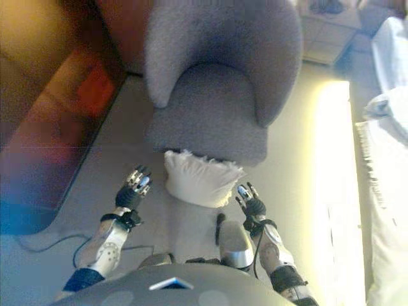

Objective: Pick up the cushion and take it to the sofa

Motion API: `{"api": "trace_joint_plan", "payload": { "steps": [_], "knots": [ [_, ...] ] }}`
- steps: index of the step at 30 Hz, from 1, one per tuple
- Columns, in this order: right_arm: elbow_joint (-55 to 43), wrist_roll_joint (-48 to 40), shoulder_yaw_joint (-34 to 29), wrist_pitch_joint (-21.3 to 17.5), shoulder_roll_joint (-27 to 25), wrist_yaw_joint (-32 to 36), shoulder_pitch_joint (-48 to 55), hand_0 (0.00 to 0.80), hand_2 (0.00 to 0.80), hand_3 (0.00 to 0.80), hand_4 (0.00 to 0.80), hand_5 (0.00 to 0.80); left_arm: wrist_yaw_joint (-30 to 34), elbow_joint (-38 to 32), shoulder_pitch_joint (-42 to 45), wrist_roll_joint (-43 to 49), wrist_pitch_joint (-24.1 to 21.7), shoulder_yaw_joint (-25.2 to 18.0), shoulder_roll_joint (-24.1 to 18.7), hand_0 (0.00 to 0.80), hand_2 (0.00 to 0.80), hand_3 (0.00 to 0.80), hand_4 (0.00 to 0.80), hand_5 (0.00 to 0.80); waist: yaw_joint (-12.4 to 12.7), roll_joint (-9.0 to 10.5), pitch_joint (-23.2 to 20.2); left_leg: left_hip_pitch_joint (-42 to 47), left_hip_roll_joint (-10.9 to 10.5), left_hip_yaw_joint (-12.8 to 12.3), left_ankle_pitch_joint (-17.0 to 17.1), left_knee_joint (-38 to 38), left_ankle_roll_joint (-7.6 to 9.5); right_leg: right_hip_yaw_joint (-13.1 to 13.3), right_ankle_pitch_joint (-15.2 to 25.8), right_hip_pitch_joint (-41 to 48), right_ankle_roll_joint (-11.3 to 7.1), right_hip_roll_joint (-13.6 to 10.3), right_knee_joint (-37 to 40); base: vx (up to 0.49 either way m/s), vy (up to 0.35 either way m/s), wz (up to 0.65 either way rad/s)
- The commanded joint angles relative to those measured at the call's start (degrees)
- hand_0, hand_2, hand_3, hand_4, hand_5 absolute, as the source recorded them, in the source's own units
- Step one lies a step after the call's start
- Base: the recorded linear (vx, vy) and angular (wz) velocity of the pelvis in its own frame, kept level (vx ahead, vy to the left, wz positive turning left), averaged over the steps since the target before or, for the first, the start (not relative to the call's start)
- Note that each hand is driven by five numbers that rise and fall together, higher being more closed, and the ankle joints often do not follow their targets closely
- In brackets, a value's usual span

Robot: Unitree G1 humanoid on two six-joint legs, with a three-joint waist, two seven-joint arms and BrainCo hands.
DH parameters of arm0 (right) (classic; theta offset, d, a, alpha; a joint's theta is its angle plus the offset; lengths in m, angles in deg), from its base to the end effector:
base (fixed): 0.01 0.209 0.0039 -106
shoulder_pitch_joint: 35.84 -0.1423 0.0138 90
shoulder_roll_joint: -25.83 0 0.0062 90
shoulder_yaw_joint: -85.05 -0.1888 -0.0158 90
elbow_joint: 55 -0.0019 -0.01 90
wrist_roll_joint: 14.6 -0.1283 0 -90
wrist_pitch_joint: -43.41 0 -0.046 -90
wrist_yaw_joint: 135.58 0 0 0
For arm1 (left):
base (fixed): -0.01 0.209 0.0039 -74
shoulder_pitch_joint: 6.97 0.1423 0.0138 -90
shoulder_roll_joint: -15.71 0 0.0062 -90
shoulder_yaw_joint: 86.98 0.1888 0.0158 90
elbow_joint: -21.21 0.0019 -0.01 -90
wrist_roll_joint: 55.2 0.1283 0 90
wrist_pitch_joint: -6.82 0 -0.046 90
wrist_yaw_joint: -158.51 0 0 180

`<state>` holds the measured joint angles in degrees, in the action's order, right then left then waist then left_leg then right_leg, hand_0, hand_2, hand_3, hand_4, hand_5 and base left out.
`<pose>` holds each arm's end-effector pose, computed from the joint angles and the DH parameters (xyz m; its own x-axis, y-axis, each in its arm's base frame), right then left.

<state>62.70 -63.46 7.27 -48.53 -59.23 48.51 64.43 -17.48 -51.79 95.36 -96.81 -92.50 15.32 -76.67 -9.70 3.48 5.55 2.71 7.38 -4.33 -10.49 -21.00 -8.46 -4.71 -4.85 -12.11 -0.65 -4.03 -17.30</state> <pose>0.1127 -0.1751 -0.0661 0.8112 0.0932 -0.5773 0.2718 0.8140 0.5134 0.1226 0.2020 -0.0353 0.9280 -0.0523 -0.3690 -0.0935 0.9258 -0.3664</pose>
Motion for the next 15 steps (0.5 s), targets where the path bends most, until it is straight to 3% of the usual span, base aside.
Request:
{"api": "trace_joint_plan", "payload": {
  "steps": [1, 3, 6, 10, 15],
  "knots": [
    [-2.8, 0.2, -0.1, -2.4, -2.5, 2.3, -1.0, 0.000, 0.000, 0.000, 0.000, 0.000, -2.2, -6.5, -1.7, -2.3, -1.7, 0.1, 2.1, 0.000, 0.000, 0.000, 0.000, 0.000, 0.3, 0.93, -1.4, -1.6, -0.8, -0.3, 13.6, -22.0, 3.10, 2.5, 9.6, 2.7, -1.79, -1.3, 9.6, 0.243, -0.050, -0.52],
    [-2.3, 0.0, 0.2, -3.0, -2.5, 3.1, -1.9, 0.000, 0.000, 0.000, 0.000, 0.000, -3.5, -6.5, -2.8, -2.8, -1.8, 0.6, 2.2, 0.000, 0.000, 0.000, 0.000, 0.000, 1.5, 1.16, -0.8, -5.8, -0.6, -0.4, 12.7, -18.4, 4.64, 3.6, 7.4, 5.1, -1.57, -0.8, 9.0, 0.251, 0.065, -0.51],
    [-2.3, 0.4, 0.1, -2.7, -2.2, 3.1, -2.7, 0.000, 0.000, 0.000, 0.000, 0.000, -4.3, -6.6, -3.8, -3.5, -1.4, 0.1, 1.6, 0.000, 0.000, 0.000, 0.000, 0.000, 3.4, 0.51, 0.3, -7.7, 1.0, 0.1, 12.7, -6.2, 5.21, 4.7, 4.6, 7.6, -2.48, -0.2, 8.6, 0.249, 0.171, -0.21],
    [-4.7, -0.1, 0.5, -2.7, -2.5, 2.0, -1.3, 0.000, 0.000, 0.000, 0.000, 0.000, -3.9, -7.7, -3.6, -3.4, -0.5, -1.0, 1.0, 0.000, 0.000, 0.000, 0.000, 0.000, 5.5, -1.26, 1.2, -8.7, 3.3, 1.7, 15.1, 10.0, 2.42, 5.0, 1.2, 11.0, -4.87, -0.7, 8.5, 0.252, 0.219, -0.17],
    [-5.1, 0.4, 0.5, -2.1, -2.5, 2.9, -1.2, 0.000, 0.000, 0.000, 0.000, 0.000, -3.4, -7.7, -2.5, -4.2, -1.4, -2.5, 0.8, 0.000, 0.000, 0.000, 0.000, 0.000, 6.0, -1.99, 1.1, -7.1, 3.9, 3.8, 10.7, 10.0, 1.07, 5.2, -0.9, 11.4, -7.11, -5.0, 5.4, 0.203, 0.160, -0.45]
  ]
}}
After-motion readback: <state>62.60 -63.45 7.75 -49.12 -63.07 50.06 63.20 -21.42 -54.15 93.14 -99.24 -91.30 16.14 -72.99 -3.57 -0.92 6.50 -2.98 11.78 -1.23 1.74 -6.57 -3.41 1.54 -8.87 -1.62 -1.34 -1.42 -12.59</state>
